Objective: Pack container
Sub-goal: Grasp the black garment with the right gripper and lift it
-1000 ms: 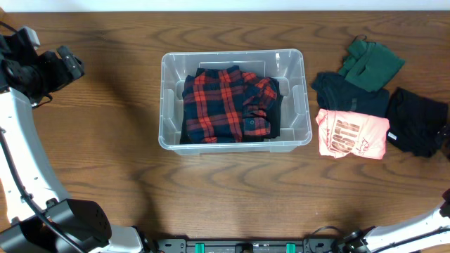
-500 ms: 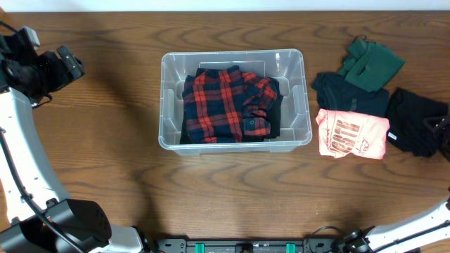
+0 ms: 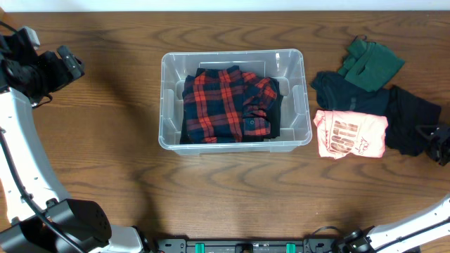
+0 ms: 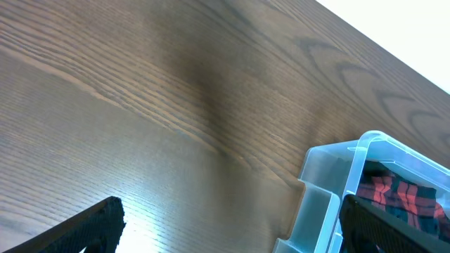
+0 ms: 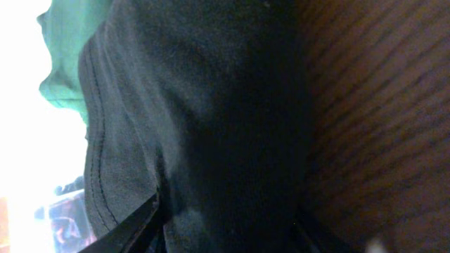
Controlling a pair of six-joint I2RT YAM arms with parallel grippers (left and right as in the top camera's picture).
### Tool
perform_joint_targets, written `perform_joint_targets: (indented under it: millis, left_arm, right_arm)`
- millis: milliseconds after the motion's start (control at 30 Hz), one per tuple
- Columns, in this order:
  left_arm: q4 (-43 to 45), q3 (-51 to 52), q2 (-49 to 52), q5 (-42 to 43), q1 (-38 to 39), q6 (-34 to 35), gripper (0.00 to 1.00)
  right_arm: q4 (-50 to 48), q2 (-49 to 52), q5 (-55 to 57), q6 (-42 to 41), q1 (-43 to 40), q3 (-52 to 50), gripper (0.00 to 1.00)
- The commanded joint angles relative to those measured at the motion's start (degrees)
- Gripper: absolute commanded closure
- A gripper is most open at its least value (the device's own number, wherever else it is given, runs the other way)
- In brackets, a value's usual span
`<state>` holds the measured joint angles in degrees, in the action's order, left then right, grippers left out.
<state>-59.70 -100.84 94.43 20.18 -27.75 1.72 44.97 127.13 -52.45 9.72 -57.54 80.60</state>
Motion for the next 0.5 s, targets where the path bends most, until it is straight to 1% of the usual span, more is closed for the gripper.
perform_joint_targets:
  millis: [0, 100, 233, 333, 367, 467]
  left_arm:
    - [-0.1, 0.1, 0.0, -0.1, -0.2, 0.3, 0.02]
    - [-0.1, 0.1, 0.0, -0.1, -0.2, 0.3, 0.02]
    - [-0.1, 0.1, 0.0, -0.1, -0.2, 0.3, 0.02]
    - [-0.1, 0.1, 0.0, -0.1, -0.2, 0.3, 0.02]
    - [-0.1, 0.1, 0.0, -0.1, -0.2, 0.3, 0.02]
    - [-0.1, 0.1, 0.0, -0.1, -0.2, 0.3, 0.02]
  right_arm:
    - [0.7, 1.4, 5.9, 0.0, 1.2, -1.8, 0.52]
    - [0.5, -0.9, 5.9, -0.1, 2.7, -1.8, 0.48]
    - [0.2, -2.8, 7.5, -1.2, 6.0, -1.8, 0.51]
    - [0.1, -3.7, 10.4, -2.1, 8.9, -1.8, 0.62]
    - [0.1, -4.3, 11.4, -2.3, 9.9, -1.8, 0.71]
    - [0.5, -6.9, 11.9, -3.2, 11.5, -1.8, 0.86]
